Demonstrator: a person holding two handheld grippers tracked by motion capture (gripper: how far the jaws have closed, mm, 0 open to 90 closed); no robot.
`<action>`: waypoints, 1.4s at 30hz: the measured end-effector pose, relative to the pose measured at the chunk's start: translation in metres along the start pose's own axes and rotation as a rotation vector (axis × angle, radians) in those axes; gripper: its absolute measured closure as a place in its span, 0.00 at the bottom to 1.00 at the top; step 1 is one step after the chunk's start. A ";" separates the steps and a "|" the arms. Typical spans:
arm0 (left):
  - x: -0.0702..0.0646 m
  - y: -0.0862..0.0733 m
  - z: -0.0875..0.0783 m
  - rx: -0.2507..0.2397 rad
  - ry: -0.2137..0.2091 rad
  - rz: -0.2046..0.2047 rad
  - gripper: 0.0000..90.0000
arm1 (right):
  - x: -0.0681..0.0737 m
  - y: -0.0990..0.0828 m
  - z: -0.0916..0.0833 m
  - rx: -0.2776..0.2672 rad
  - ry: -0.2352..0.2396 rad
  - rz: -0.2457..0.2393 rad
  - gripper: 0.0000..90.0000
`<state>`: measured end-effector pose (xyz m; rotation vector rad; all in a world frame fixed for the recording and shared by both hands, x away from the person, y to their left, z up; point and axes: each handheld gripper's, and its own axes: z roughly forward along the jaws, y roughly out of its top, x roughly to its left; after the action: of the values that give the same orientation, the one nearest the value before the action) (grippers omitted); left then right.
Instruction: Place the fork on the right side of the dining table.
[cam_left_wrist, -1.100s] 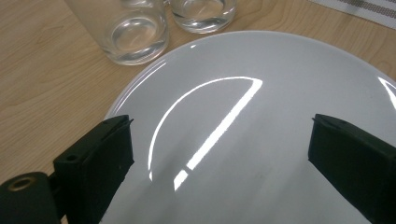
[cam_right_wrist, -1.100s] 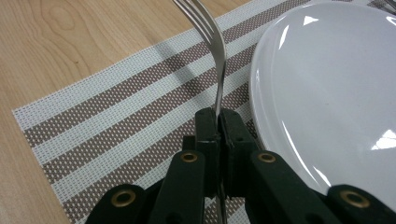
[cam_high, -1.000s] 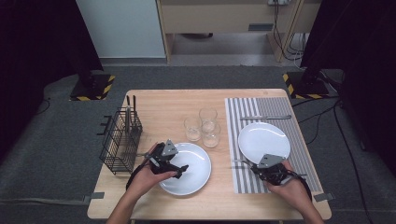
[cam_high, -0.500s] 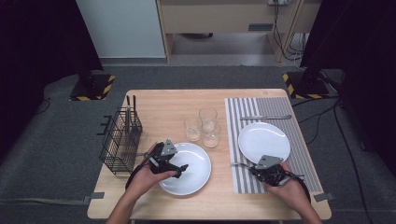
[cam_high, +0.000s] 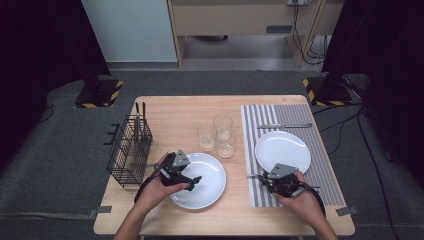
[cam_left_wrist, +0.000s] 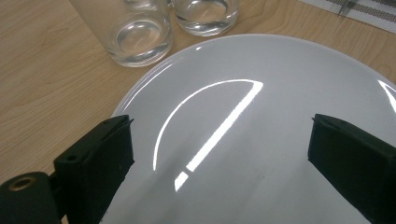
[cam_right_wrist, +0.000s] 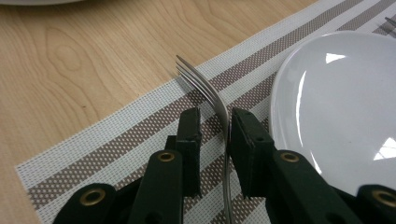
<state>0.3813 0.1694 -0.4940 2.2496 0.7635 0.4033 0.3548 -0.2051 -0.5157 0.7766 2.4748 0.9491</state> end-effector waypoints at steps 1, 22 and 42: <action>0.000 0.000 0.000 0.001 0.000 0.000 0.07 | 0.000 0.000 0.002 0.008 -0.002 -0.003 0.82; -0.003 0.001 0.002 0.001 -0.010 0.006 0.07 | -0.002 -0.003 0.011 0.029 -0.028 0.017 0.97; 0.000 0.002 -0.002 -0.017 0.025 -0.014 0.07 | 0.003 -0.013 -0.004 0.040 0.003 -0.028 0.86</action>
<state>0.3811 0.1693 -0.4918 2.2259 0.7853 0.4308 0.3454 -0.2137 -0.5224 0.7512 2.5075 0.8945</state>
